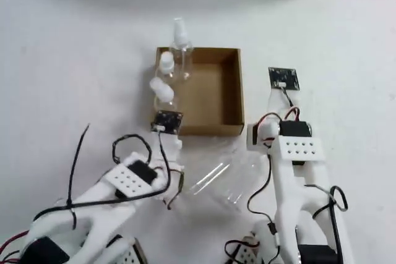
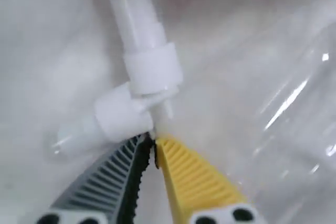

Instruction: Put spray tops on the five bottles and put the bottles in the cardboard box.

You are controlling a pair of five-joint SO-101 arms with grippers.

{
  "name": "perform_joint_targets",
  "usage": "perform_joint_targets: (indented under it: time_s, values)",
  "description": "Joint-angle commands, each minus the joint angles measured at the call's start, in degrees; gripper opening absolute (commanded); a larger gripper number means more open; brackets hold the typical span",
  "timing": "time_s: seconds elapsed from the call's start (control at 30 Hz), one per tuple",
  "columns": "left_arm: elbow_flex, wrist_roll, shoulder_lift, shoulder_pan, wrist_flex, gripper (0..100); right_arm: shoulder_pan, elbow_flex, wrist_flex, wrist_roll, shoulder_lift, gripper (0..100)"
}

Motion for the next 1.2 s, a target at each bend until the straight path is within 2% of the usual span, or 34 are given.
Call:
perform_joint_targets:
  time_s: [0.0, 0.13, 0.27, 0.6, 0.8, 0.9, 1.07, 1.17]
  values:
    - [-3.2, 0.6, 1.0, -1.5, -0.1, 2, 0.4, -0.4, -0.7, -0.2, 0.0, 1.9]
    - [-3.3, 0.2, 1.0, -4.6, 2.2, 2, 0.3, -0.4, -0.7, -0.2, 0.0, 1.9]
    - [-3.4, 0.1, 1.0, -13.8, 1.5, 2, 0.3, -0.4, -0.7, -0.2, 0.0, 1.9]
    - [-3.5, 0.3, 1.4, -36.2, -10.5, 2, 0.3, -0.4, -0.7, -0.2, 0.0, 1.9]
    - [-4.7, 0.6, 1.1, -39.1, -10.5, 2, 0.3, -0.4, -0.7, -0.2, 0.0, 1.9]
    - [-7.1, 0.6, 1.0, -38.9, -5.0, 2, 0.3, -0.4, -0.7, -0.2, 0.0, 1.9]
    - [-17.3, 3.8, 1.0, -38.5, 12.7, 2, 0.3, -0.4, -0.7, -0.2, 0.0, 1.9]
    - [-22.9, 4.3, 1.0, -35.8, 21.3, 2, 0.3, -0.4, -0.7, -0.2, 0.0, 2.0]
